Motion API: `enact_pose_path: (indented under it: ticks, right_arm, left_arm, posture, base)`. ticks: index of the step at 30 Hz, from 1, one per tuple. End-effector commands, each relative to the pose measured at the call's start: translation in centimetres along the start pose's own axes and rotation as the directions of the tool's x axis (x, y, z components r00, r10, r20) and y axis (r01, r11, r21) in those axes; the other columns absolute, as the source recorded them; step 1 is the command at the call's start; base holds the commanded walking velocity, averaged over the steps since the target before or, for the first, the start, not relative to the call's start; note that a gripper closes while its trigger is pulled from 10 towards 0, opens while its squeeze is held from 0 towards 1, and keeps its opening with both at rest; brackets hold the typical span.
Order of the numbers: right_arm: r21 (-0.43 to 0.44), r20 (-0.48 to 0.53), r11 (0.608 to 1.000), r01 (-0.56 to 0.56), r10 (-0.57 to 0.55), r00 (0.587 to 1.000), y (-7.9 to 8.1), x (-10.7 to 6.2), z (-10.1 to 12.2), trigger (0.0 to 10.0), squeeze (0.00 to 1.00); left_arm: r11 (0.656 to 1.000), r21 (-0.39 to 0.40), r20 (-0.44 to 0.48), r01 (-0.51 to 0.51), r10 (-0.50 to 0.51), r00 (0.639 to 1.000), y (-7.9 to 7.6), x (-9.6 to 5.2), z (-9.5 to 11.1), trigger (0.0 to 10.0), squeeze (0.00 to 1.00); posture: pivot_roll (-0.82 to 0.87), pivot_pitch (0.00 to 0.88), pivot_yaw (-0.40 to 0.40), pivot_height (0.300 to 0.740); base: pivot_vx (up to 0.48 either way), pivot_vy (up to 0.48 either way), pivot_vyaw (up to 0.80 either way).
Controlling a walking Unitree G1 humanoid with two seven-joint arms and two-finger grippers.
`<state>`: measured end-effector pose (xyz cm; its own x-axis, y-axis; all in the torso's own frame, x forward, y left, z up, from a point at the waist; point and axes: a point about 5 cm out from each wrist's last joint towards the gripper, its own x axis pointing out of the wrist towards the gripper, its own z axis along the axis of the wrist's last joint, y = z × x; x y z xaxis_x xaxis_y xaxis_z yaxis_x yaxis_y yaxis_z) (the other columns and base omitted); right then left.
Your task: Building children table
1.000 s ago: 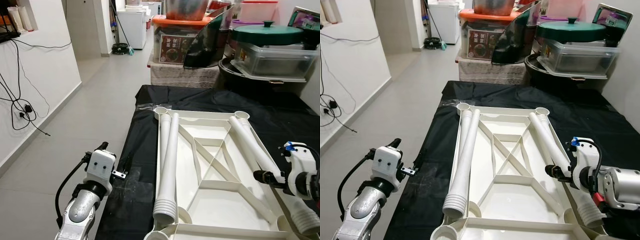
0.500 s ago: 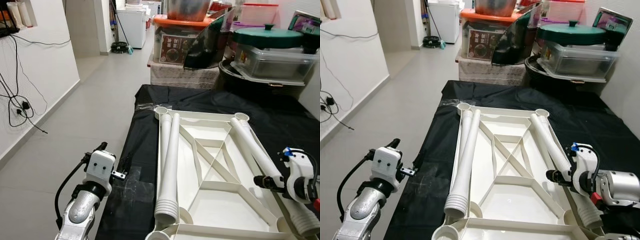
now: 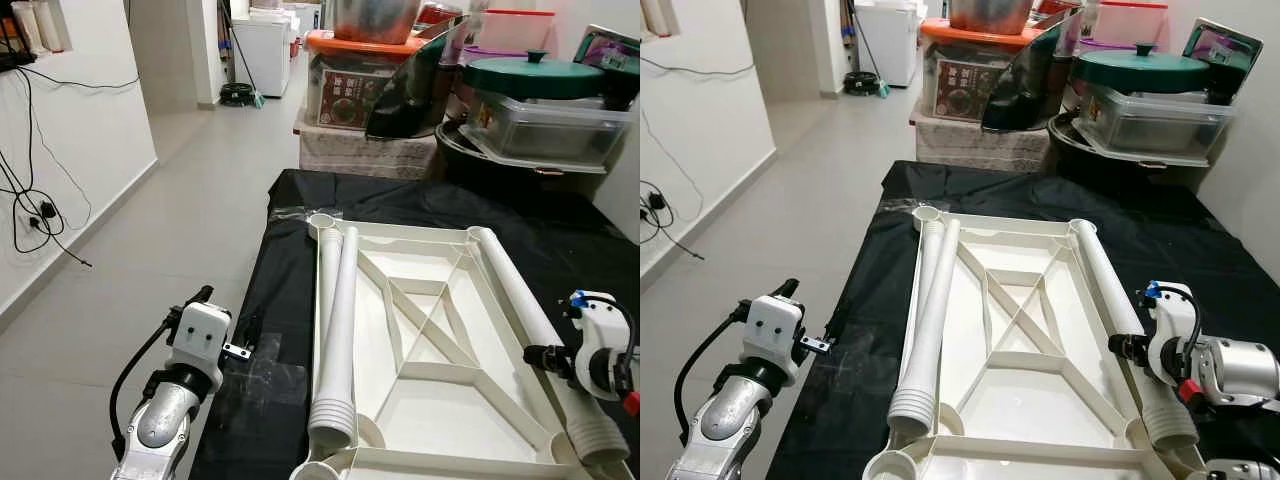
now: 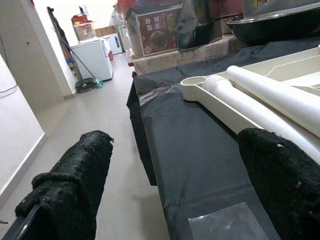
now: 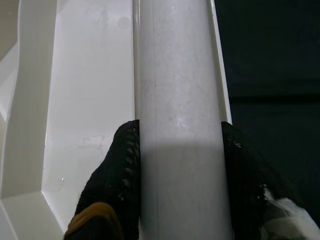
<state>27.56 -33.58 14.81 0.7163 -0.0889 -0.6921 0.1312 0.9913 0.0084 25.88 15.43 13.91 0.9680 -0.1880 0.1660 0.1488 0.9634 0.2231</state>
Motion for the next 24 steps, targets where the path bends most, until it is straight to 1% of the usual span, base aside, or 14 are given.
enact_pose_path:
  ticks: [1, 4, 6, 9, 12, 14, 15, 16, 18, 19, 21, 22, 23, 24]
  right_arm:
    - [-0.041, 0.062, 0.999, -0.004, 0.006, 0.998, 0.5, -0.4, 1.4, 0.0, 0.0]
    - [-0.043, 0.104, 0.999, -0.007, 0.012, 0.995, 0.7, -0.7, 2.3, 0.0, 0.0]
    - [-0.049, 0.265, 0.996, -0.067, 0.078, 0.961, 1.9, -2.3, 5.6, 0.0, 0.0]
    - [-0.056, 0.332, 0.994, -0.096, 0.11, 0.937, 2.4, -3.3, 7.1, 0.0, 0.0]
    - [-0.146, 0.531, 0.965, -0.22, 0.263, 0.806, 5.2, -7.3, 12.1, 0.0, 0.0]
    - [-0.184, 0.625, 0.94, -0.289, 0.339, 0.704, 6.8, -8.9, 13.9, 0.0, 0.0]
    - [-0.184, 0.625, 0.94, -0.289, 0.339, 0.704, 6.8, -8.9, 13.9, 0.0, 0.0]
    - [-0.188, 0.665, 0.921, -0.341, 0.375, 0.645, 7.8, -9.3, 14.4, 0.0, 0.0]
    - [-0.173, 0.698, 0.904, -0.391, 0.393, 0.598, 9.0, -9.0, 14.3, 0.0, 0.0]
    - [-0.173, 0.698, 0.904, -0.391, 0.393, 0.598, 9.0, -9.0, 14.3, 0.0, 0.0]
    - [-0.132, 0.742, 0.867, -0.481, 0.408, 0.532, 11.6, -7.9, 13.5, 0.0, 0.0]
    - [-0.132, 0.742, 0.867, -0.481, 0.408, 0.532, 11.6, -7.9, 13.5, 0.0, 0.0]
    - [-0.096, 0.766, 0.827, -0.553, 0.416, 0.489, 13.7, -7.2, 12.8, 0.0, 0.0]
    - [-0.096, 0.766, 0.827, -0.553, 0.416, 0.489, 13.7, -7.2, 12.8, 0.0, 0.0]
  left_arm:
    - [1.0, 0.013, -0.02, 0.007, -0.006, 1.0, -0.1, -0.1, -0.5, 10.0, 0.0]
    - [1.0, 0.014, -0.022, 0.007, -0.006, 1.0, -0.1, -0.2, -0.5, 10.0, 0.0]
    - [1.0, 0.015, -0.024, 0.007, -0.006, 1.0, -0.1, -0.2, -0.6, 10.0, 0.0]
    - [1.0, 0.015, -0.024, 0.006, -0.006, 1.0, 0.0, -0.1, -0.5, 10.0, 0.0]
    - [1.0, -0.006, -0.02, 0.004, -0.005, 1.0, 0.1, 0.1, -0.3, 10.0, 0.0]
    - [0.999, -0.038, -0.015, 0.001, -0.002, 1.0, 0.4, 0.3, -0.2, 10.0, 0.0]
    - [0.999, -0.038, -0.015, 0.001, -0.002, 1.0, 0.4, 0.3, -0.2, 10.0, 0.0]
    - [0.998, -0.067, -0.008, -0.001, 0.001, 1.0, 0.6, 0.6, 0.0, 10.0, 0.0]
    - [0.994, -0.109, 0.008, 0.009, -0.008, 1.0, 0.8, 0.9, 0.4, 10.0, 0.0]
    - [0.994, -0.109, 0.008, 0.009, -0.008, 1.0, 0.8, 0.9, 0.4, 10.0, 0.0]
    - [0.978, -0.196, 0.061, 0.07, -0.059, 0.996, 0.8, 1.6, 1.7, 10.0, 0.0]
    - [0.978, -0.196, 0.061, 0.07, -0.059, 0.996, 0.8, 1.6, 1.7, 10.0, 0.0]
    - [0.96, -0.243, 0.106, 0.139, -0.116, 0.988, 0.8, 1.9, 2.8, 10.0, 0.0]
    - [0.96, -0.243, 0.106, 0.139, -0.116, 0.988, 0.8, 1.9, 2.8, 10.0, 0.0]
  posture:
    - [-0.01, 0.0, -0.09, 0.74]
    - [-0.01, 0.0, -0.09, 0.74]
    - [0.0, 0.0, -0.086, 0.74]
    - [0.0, 0.0, -0.086, 0.74]
    - [0.0, 0.0, -0.082, 0.74]
    - [-0.01, 0.0, -0.079, 0.74]
    - [-0.01, 0.0, -0.079, 0.74]
    - [-0.01, 0.0, -0.076, 0.74]
    - [0.0, 0.0, -0.075, 0.74]
    - [0.0, 0.0, -0.075, 0.74]
    - [0.01, 0.0, -0.075, 0.74]
    - [0.01, 0.0, -0.075, 0.74]
    - [0.02, 0.0, -0.067, 0.74]
    - [0.02, 0.0, -0.067, 0.74]
  base:
    - [0.0, 0.0, 0.0]
    - [0.0, 0.0, 0.0]
    - [0.0, 0.0, 0.0]
    - [0.0, 0.0, 0.0]
    - [0.0, 0.0, 0.0]
    - [0.0, 0.0, 0.0]
    - [0.0, 0.0, 0.0]
    - [0.0, 0.0, 0.0]
    - [0.0, 0.0, 0.0]
    - [0.0, 0.0, 0.0]
    - [0.0, 0.0, 0.0]
    - [0.0, 0.0, 0.0]
    - [0.0, 0.0, 0.0]
    - [0.0, 0.0, 0.0]
